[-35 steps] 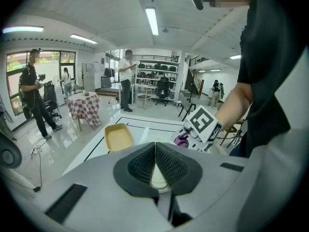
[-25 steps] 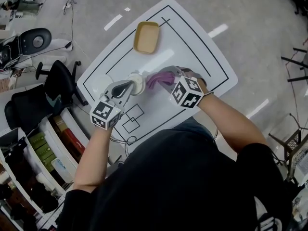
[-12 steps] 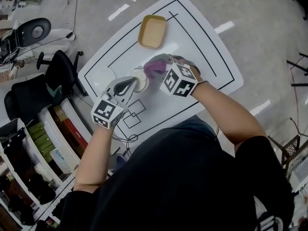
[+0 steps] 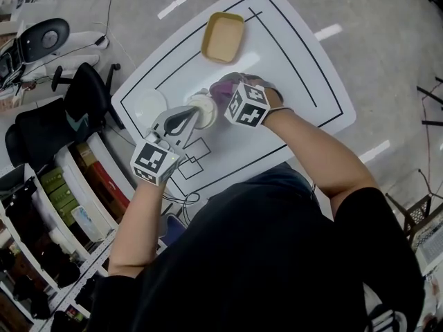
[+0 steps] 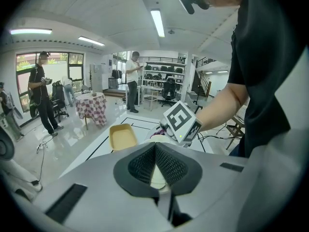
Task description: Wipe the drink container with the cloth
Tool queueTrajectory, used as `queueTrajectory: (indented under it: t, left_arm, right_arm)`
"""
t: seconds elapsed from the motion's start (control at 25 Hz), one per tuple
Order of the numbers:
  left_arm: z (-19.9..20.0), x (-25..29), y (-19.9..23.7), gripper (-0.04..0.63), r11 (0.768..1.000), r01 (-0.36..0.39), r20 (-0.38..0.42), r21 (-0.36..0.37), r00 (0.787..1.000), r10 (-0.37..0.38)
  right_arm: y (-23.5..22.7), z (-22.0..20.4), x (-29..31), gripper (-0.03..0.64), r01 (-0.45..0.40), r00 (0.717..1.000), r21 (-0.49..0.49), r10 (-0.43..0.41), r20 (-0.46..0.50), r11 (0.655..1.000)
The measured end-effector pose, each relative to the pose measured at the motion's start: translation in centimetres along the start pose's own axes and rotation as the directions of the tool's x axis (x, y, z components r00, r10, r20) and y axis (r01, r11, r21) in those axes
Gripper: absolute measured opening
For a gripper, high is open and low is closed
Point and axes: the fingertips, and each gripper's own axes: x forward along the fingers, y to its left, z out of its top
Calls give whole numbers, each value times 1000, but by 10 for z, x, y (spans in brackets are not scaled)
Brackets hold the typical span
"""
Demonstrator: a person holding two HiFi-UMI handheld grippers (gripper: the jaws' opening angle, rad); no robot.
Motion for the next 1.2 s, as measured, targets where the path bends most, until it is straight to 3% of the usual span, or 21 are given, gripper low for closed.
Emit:
queueTrajectory:
  t: [0.16, 0.68, 0.92, 1.2]
  left_arm:
    - [-1, 2, 1, 21, 1000, -15, 9, -5, 1000, 15]
    - [-5, -3, 1, 21, 998, -26, 28, -59, 999, 28]
    - [-1, -7, 4, 26, 982, -4, 60, -189, 998, 16]
    - [17, -36, -2, 68, 969, 61, 180, -241, 983, -18]
  right_arm:
    - [2, -22, 20, 72, -3, 997, -44, 0, -83, 999]
    - [6, -24, 18, 75, 41, 991, -41, -46, -123, 998]
    - [-1, -2, -24, 78, 97, 991, -21, -99, -88, 995]
    - [-16, 33, -102, 78, 254, 967, 38, -253, -34, 966]
